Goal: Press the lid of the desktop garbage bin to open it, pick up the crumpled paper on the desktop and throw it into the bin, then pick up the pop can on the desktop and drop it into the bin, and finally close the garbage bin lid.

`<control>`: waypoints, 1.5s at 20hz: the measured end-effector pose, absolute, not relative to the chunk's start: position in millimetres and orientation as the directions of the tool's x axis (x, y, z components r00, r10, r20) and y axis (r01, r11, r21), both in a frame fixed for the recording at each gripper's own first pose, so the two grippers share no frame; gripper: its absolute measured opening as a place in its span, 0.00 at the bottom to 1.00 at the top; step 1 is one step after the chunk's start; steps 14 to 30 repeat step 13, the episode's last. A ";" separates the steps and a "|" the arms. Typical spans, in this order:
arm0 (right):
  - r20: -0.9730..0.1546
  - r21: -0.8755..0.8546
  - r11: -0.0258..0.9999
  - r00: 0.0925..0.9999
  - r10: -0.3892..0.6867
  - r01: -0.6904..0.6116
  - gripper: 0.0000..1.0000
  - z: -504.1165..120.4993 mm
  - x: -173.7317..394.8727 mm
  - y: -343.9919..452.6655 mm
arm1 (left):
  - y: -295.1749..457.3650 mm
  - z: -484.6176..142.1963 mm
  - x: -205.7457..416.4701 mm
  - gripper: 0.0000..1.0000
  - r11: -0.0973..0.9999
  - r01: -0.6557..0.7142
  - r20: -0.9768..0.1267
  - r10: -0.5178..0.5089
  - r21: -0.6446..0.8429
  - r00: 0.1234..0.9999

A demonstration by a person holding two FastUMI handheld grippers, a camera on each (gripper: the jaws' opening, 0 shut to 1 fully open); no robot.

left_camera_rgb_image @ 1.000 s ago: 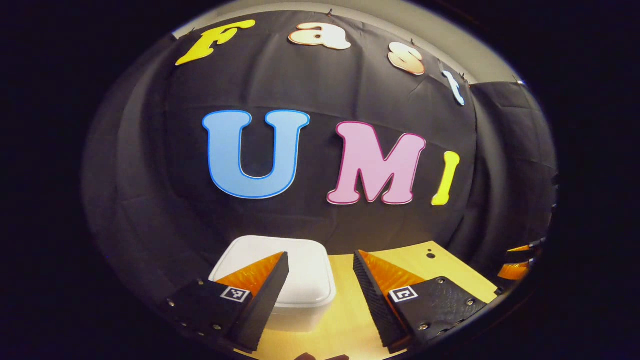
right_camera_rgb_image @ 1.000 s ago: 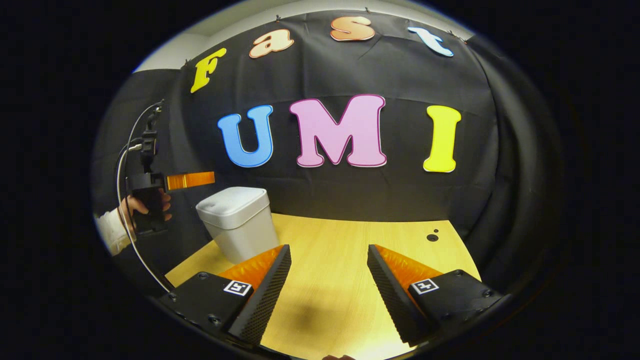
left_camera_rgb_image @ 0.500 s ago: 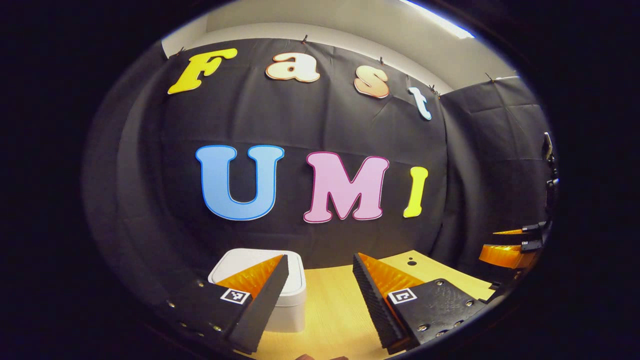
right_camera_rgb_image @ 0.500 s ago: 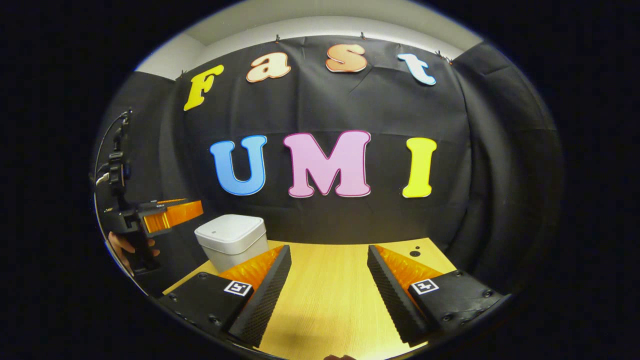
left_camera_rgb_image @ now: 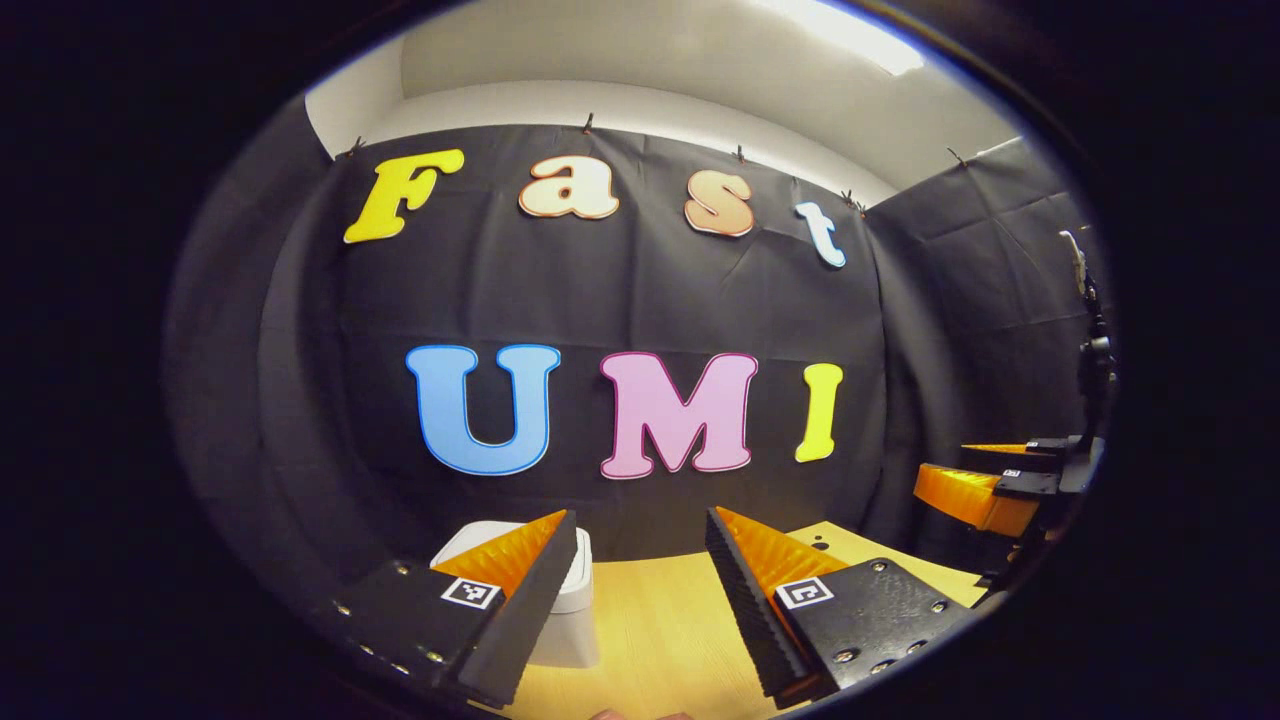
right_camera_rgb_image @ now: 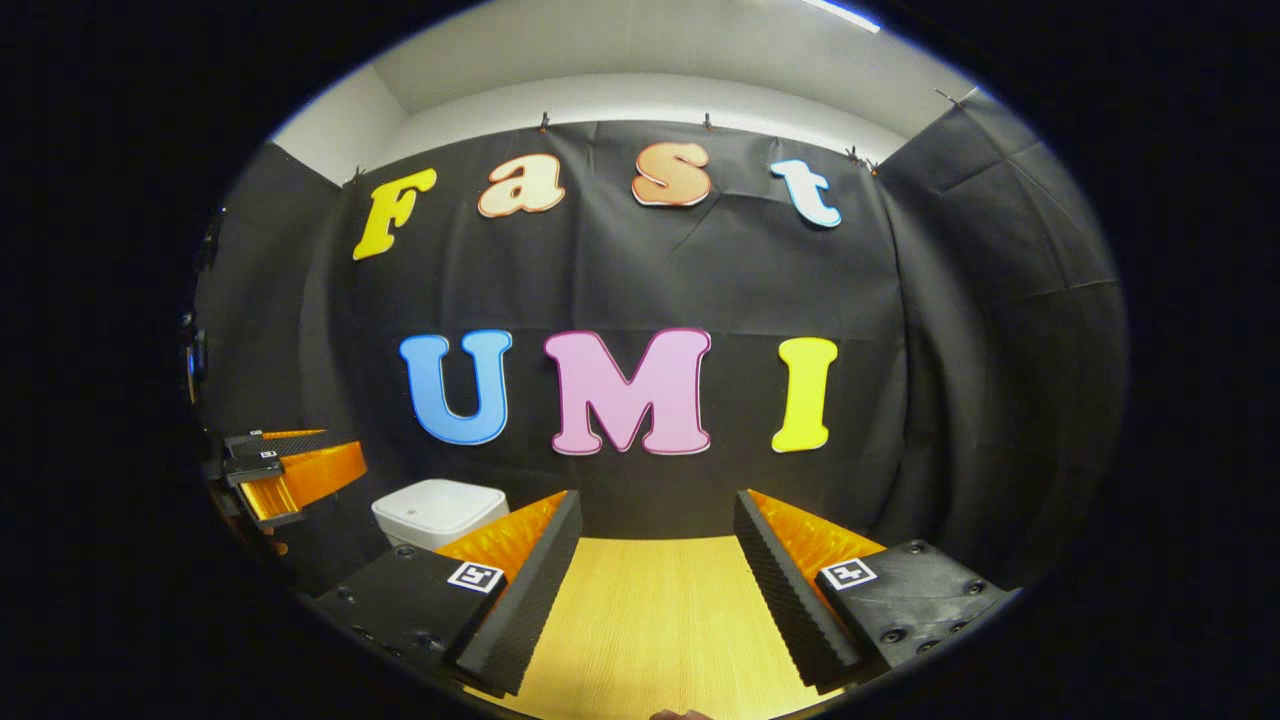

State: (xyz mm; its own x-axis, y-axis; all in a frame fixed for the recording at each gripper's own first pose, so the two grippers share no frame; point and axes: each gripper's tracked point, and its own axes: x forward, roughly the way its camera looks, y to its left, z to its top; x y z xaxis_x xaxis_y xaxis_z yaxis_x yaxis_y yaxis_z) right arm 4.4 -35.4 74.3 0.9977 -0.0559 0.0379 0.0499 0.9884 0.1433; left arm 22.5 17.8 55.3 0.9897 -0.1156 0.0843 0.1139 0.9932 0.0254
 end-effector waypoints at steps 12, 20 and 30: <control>0.034 0.112 0.993 0.999 0.018 -0.022 0.98 66.0 24.4 -61.3 | -4.7 60.7 11.6 0.85 0.999 -0.050 0.057 0.050 -0.007 0.997; 0.036 0.107 0.994 0.999 0.023 -0.026 0.99 65.3 25.8 -61.4 | -4.5 61.8 13.1 0.85 0.999 -0.049 0.064 0.049 -0.001 0.997; 0.036 0.107 0.994 0.999 0.023 -0.026 0.99 65.3 25.8 -61.4 | -4.5 61.8 13.1 0.85 0.999 -0.049 0.064 0.049 -0.001 0.997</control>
